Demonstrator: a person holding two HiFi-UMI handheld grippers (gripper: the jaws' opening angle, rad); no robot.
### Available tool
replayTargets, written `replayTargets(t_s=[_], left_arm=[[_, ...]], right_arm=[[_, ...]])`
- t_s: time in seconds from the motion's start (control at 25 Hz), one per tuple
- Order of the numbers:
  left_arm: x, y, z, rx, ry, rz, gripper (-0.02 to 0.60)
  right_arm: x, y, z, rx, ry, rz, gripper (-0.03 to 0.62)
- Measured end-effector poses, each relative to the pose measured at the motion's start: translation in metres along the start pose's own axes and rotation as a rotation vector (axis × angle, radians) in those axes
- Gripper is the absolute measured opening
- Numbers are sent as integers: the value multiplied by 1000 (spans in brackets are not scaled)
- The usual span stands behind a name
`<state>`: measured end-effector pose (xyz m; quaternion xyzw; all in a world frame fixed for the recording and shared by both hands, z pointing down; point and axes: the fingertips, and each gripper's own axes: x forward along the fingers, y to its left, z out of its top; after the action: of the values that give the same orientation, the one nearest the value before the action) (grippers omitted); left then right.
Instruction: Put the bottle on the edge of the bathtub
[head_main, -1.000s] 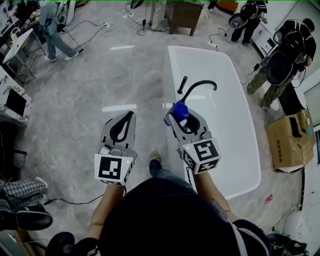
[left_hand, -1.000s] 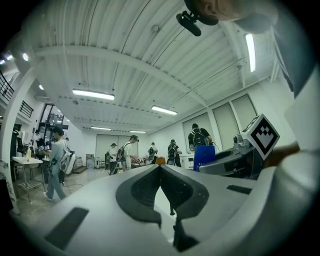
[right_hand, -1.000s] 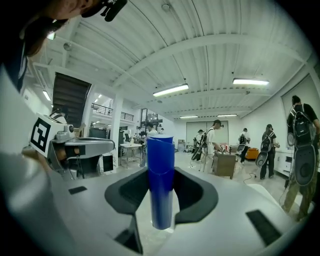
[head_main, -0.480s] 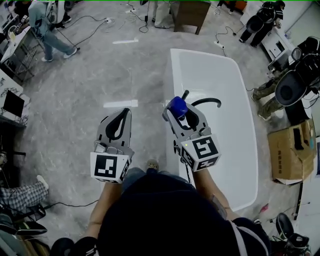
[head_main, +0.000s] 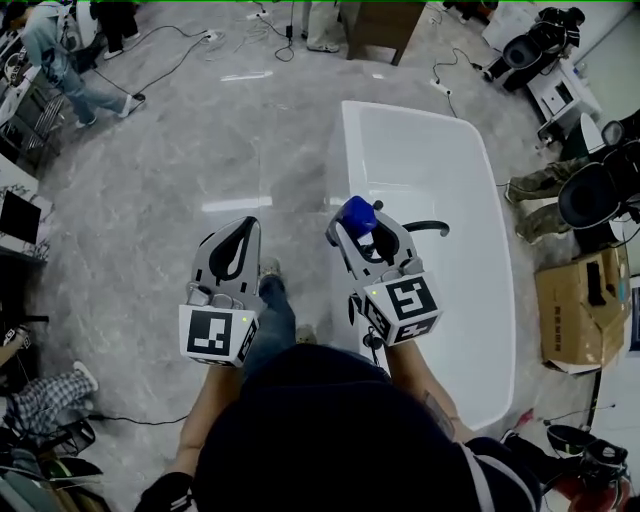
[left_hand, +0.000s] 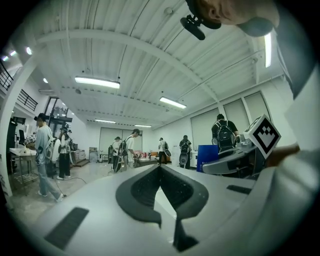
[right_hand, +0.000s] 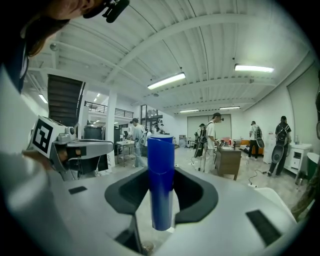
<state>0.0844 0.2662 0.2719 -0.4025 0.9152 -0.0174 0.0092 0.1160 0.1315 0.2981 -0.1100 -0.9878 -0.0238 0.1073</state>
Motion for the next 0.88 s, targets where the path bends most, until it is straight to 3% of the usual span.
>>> replayTargets(t_s=[0.52,0.88], left_arm=[[176,121,3,11,-10,-133,23],[263,160,-17,5,10,-257,23]], right_arm=[[165,-90,39,20,10,-145,166],[226,-143,33,70,28,-284,166]])
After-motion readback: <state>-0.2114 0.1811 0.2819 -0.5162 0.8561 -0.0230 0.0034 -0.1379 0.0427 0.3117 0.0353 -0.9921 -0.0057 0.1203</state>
